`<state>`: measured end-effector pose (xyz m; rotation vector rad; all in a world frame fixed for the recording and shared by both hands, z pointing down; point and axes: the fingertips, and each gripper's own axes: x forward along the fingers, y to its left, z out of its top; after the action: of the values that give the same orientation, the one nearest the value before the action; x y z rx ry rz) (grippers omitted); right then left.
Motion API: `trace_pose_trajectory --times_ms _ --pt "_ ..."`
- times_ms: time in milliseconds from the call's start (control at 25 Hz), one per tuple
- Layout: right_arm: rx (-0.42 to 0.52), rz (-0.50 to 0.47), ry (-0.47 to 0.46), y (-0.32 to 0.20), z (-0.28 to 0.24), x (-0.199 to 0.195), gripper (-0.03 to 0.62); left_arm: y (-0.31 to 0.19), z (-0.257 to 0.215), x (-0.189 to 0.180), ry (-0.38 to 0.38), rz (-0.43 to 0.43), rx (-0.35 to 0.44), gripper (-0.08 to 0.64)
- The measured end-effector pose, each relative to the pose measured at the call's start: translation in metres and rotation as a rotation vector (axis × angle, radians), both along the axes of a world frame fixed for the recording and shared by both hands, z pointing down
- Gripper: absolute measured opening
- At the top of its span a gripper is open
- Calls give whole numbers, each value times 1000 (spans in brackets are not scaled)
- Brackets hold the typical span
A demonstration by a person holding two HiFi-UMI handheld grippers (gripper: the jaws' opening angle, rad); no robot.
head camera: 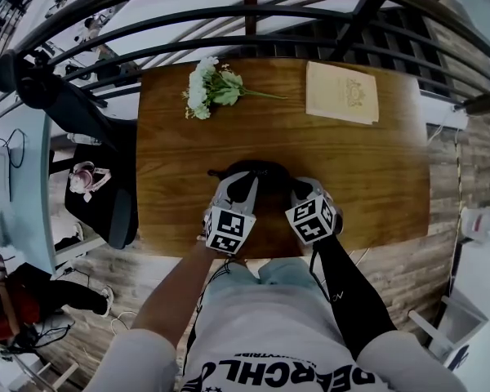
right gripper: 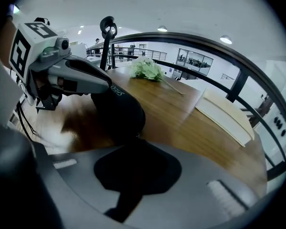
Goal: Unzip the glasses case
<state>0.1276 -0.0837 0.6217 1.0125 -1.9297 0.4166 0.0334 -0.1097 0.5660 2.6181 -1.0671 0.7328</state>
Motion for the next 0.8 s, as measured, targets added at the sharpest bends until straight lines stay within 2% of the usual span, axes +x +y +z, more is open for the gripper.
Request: trace_pose_trajectory --times_ms 440,680,800 --pt "2 -98 31 -12 1 1 29 0 -1 0 -3 -11 6 28" --pt "-26 -134 33 -11 0 8 29 26 -3 4 -3 55 -66 0" --pt "-32 -141 33 -8 0 14 29 32 10 5 -14 56 -100 0"
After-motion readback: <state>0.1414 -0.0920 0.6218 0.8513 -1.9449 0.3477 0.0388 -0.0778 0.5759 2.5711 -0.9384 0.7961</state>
